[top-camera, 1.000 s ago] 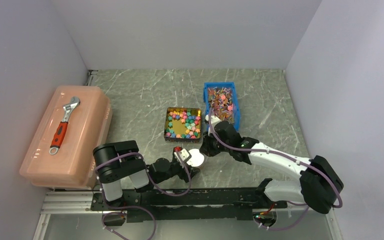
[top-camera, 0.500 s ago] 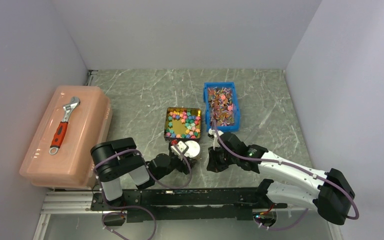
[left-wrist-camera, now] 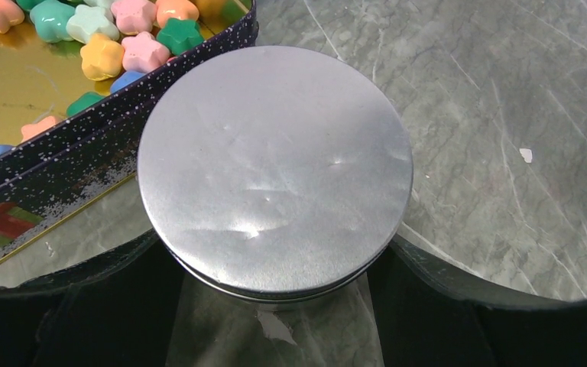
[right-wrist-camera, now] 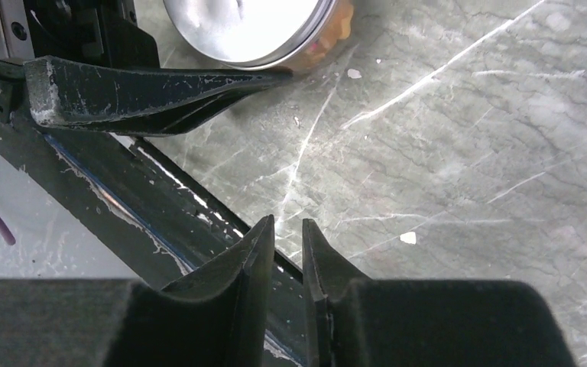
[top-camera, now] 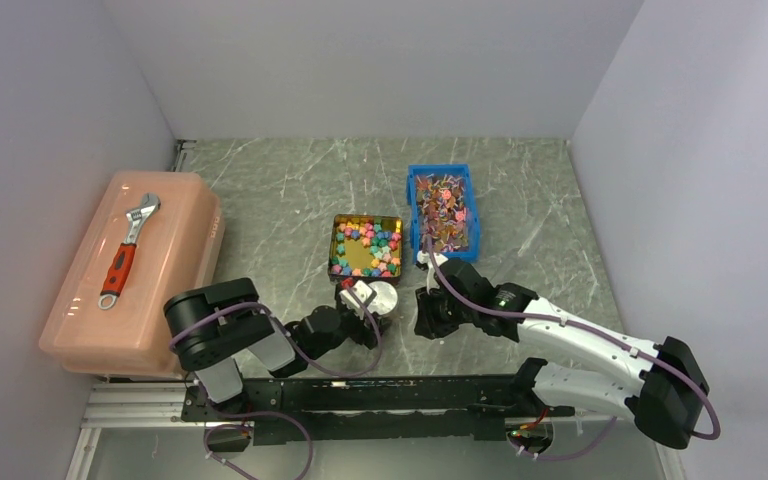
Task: Pack the candies
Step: Reset both arms
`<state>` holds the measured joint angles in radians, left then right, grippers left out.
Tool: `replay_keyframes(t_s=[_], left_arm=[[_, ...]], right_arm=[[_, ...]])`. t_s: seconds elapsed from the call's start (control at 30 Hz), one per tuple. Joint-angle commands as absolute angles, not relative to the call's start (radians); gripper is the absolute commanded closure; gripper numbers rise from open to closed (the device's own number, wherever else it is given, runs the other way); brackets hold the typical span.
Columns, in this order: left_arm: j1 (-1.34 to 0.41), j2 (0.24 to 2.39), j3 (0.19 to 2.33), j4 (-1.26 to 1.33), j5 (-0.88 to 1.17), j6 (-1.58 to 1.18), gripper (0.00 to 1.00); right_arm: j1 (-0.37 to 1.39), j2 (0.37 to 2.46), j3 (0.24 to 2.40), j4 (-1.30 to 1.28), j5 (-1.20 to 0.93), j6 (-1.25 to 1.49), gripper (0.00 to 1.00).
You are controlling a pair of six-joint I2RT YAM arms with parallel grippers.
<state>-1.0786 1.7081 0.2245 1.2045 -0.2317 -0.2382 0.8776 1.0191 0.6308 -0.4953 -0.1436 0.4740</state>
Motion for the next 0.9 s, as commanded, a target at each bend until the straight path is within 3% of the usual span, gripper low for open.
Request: replay_keyframes(t_s=[0.0, 0.13, 0.17, 0.2, 0.57, 0.87], left_arm=[[-1.082, 1.637, 0.214, 1.207, -0.219, -0.268, 0.52], [-1.081, 1.597, 0.222, 1.136, -0.214, -0.267, 0.48], [-1.082, 1.589, 0.227, 1.113, -0.211, -0.267, 0.12], [-1.081, 1.580, 0.232, 1.093, -0.208, -0.266, 0.02], [-1.081, 1.485, 0.259, 0.935, -0.179, -0.279, 0.01], [-1.086, 1.319, 0.335, 0.591, -0.147, -0.267, 0.01]], right_arm=[[0.874, 1.022, 0.678, -0.502, -0.111, 0.448, 0.76], [0.874, 1.020, 0.678, -0.501, -0.107, 0.445, 0.74], [0.874, 1.019, 0.678, -0.502, -0.107, 0.444, 0.73], [0.874, 1.016, 0.679, -0.502, -0.105, 0.443, 0.73], [0.873, 0.986, 0.685, -0.515, -0.090, 0.440, 0.72], [0.873, 0.988, 0.730, -0.519, -0.077, 0.418, 0.64]])
